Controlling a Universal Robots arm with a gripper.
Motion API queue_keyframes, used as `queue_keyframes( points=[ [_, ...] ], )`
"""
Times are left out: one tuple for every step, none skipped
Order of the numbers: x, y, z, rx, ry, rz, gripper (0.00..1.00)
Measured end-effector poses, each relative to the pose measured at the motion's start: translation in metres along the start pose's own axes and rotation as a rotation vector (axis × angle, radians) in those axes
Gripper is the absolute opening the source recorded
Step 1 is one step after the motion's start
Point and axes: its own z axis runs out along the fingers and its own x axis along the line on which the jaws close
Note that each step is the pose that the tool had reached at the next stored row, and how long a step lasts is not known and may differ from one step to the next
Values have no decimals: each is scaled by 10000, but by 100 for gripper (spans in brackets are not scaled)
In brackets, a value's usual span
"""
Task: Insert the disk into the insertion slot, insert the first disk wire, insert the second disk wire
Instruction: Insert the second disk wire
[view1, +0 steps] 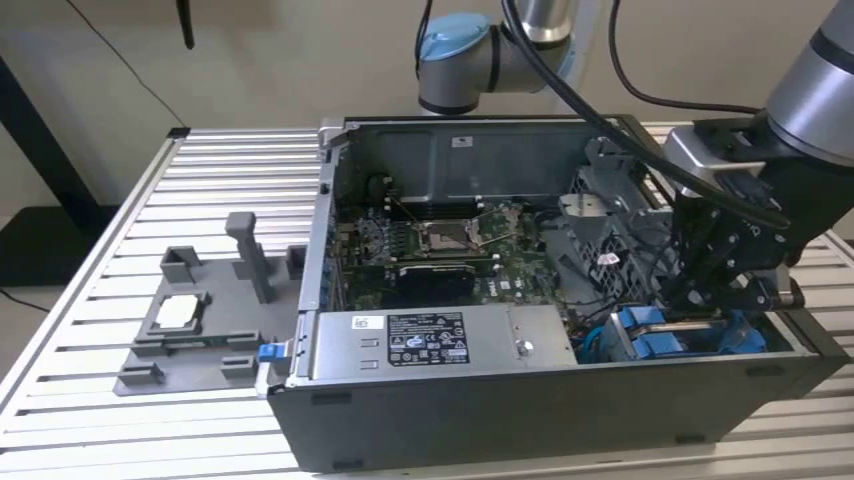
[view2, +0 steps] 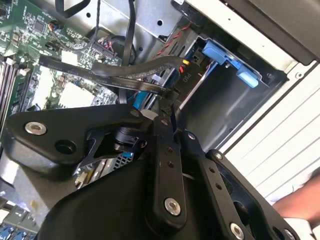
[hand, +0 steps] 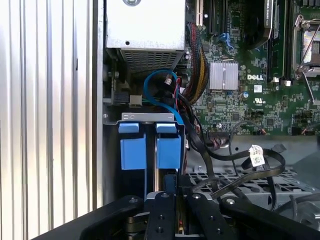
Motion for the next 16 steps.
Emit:
queue_keyframes(
  points=[
    [1,-2,5,-13,-2,1,15],
    [2,-3,9,-27,-3,2,15],
    [3,-4,15,-38,-6,2,15],
    [5,-6,20,-47,-9,3,15],
    [7,-7,27,-52,-13,6,15],
    [10,-11,34,-55,-21,8,15],
    [13,-14,38,-56,-27,13,15],
    [16,-17,42,-57,-35,18,15],
    [18,-20,45,-57,-48,22,15],
    [20,-22,50,-56,-65,24,15],
    [19,-23,53,-55,-71,25,15],
    [20,-23,54,-55,-72,24,15],
    [20,-24,55,-56,-74,22,15],
    [20,-24,55,-55,-74,22,15],
    [20,-25,56,-55,-75,22,15],
    [20,-26,59,-53,-84,21,17]
  ],
)
